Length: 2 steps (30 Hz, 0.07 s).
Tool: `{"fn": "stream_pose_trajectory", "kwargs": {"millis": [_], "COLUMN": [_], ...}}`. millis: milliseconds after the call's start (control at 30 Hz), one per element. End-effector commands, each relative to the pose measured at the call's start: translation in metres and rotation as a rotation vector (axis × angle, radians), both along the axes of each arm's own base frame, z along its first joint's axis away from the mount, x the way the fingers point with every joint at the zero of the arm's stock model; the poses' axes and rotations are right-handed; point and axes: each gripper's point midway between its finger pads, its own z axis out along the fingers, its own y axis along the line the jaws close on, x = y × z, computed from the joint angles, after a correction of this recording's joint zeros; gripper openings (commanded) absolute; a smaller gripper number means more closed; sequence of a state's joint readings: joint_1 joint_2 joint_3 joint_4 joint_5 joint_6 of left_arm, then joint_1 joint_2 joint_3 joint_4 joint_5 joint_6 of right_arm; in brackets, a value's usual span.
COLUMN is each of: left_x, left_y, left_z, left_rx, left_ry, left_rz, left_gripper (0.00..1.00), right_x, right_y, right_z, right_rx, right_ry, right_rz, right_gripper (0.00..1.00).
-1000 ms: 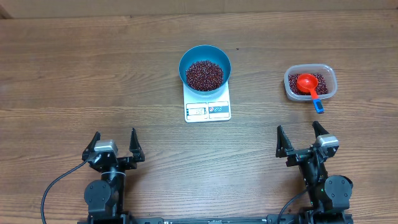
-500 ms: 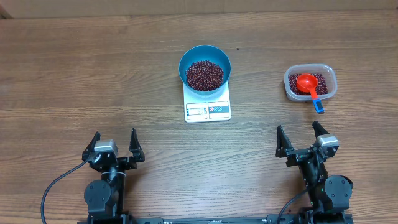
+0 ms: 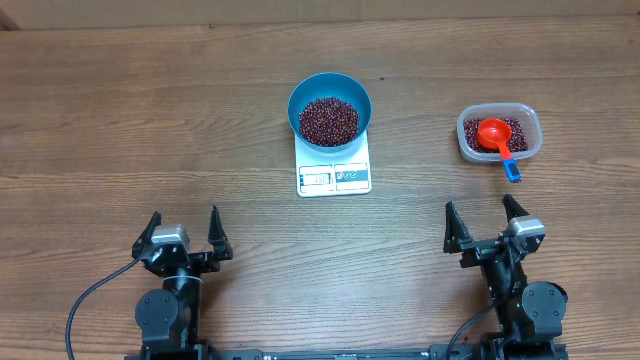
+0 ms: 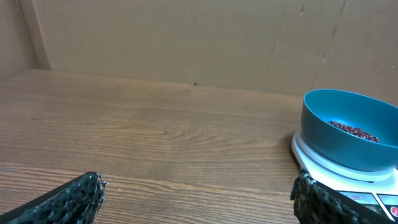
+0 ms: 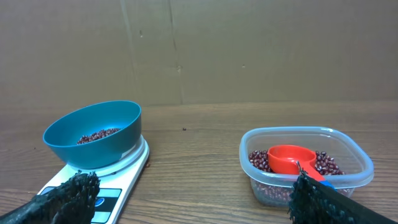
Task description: Scoop item into bowl and weigh 150g on scale
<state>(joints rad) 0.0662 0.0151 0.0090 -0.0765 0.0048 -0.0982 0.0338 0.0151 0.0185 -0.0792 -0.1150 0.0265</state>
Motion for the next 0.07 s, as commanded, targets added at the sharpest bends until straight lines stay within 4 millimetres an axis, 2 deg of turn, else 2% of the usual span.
{"fn": "stream_pose_trajectory", "kwargs": {"millis": [0,33], "left_x": [-0.0006,-0.0006], "left_y": [0.0039,0.0039], "left_z": [0.0002,0.0002], "left_rx": [-0.001,-0.001], "left_ry": [-0.006,-0.006], "left_rz": [0.02,0.02], "left_gripper": [0.99,1.0], "right_x": [0.0003,0.0003], "right_y": [-0.0005,-0.0005], "right_z": [-0.0026,-0.0026], "right_rx": [0.005,0.005], "right_ry": [0.001,0.001], "right_rz": [-0.005,-0.005], "right_gripper": [1.0,1.0]}}
